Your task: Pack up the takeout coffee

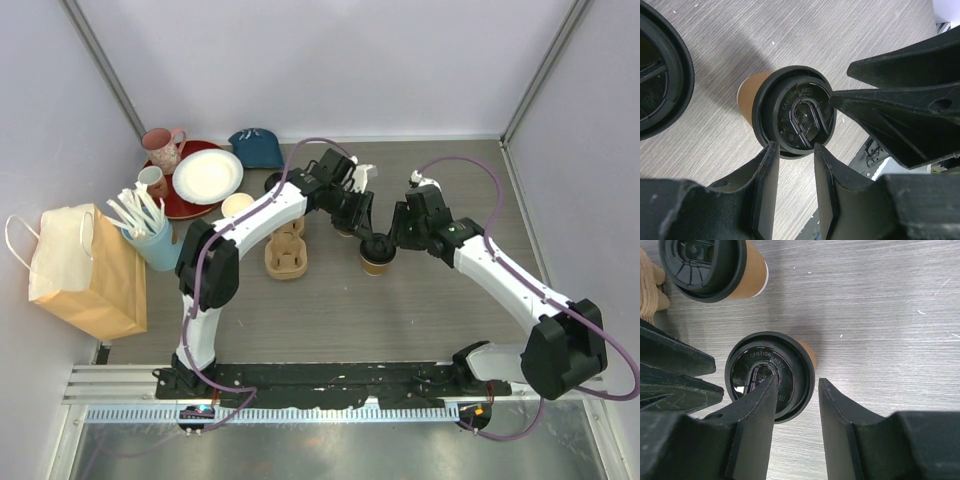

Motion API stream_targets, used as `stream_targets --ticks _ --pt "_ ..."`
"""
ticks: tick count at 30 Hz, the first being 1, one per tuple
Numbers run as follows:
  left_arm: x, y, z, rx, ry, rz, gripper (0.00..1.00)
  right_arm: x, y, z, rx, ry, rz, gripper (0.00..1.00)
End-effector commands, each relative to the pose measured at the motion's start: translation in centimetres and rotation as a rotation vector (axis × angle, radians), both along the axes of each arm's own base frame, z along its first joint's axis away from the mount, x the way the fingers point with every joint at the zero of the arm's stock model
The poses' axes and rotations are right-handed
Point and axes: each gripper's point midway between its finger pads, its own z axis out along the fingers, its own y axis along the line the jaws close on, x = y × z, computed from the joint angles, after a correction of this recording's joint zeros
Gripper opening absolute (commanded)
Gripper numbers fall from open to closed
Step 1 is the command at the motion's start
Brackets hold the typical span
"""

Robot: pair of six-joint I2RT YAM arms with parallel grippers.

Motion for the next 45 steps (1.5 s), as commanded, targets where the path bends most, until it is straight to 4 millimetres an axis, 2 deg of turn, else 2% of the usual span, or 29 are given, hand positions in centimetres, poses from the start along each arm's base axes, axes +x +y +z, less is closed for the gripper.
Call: stream_targets --ticks 1,5,9,15,20,25,29,34,38,42,45 --pt "1.3 -1.1 0.3 -0.022 -0.03 0.012 0.37 0.6 0.2 0.0 0.007 0.008 -0.047 0.44" --pt "1.2 -1.2 -0.8 -0.008 -0.013 0.011 0.37 0.6 0.4 -0.7 0.002 0.022 -0.039 0.44" --pt "1.0 -1.1 -1.5 0.0 -0.003 0.009 0.37 0.4 0.8 -1.4 0.006 0.04 -0.02 0.4" --pt "0.5 -1.0 -1.7 -0.006 0.019 0.003 0.37 0.3 1.2 -1.4 0.022 0.043 -0.004 0.35" --pt "-0.4 -0.8 -1.9 -0.004 0.027 -0.007 0.36 -0.4 1.6 -2.0 0.046 0.065 0.007 0.35" --pt "-1.0 -0.6 -2.3 -0.001 0.041 -0.008 0.36 -1.6 1.6 -3.6 0.065 0.103 0.006 0.33" --pt "-1.3 -0.7 -2.7 0.002 0.05 -0.014 0.36 -1.9 1.5 -4.7 0.066 0.12 -0.001 0.24" --pt "-2.4 -0.3 -4.4 0.017 0.093 -0.015 0.36 -2.8 1.2 -6.6 0.057 0.159 -0.004 0.22" --pt "-3.2 0.1 -5.7 0.028 0.124 -0.012 0.36 -4.4 0.6 -8.8 0.065 0.203 -0.025 0.21" --pt "-4.0 0.4 -7.6 0.052 0.157 -0.017 0.36 -4.5 0.0 -10.1 0.055 0.211 -0.046 0.2" --pt "-4.4 0.6 -8.3 0.063 0.178 -0.017 0.36 -3.3 -0.4 -10.3 0.036 0.198 -0.03 0.2"
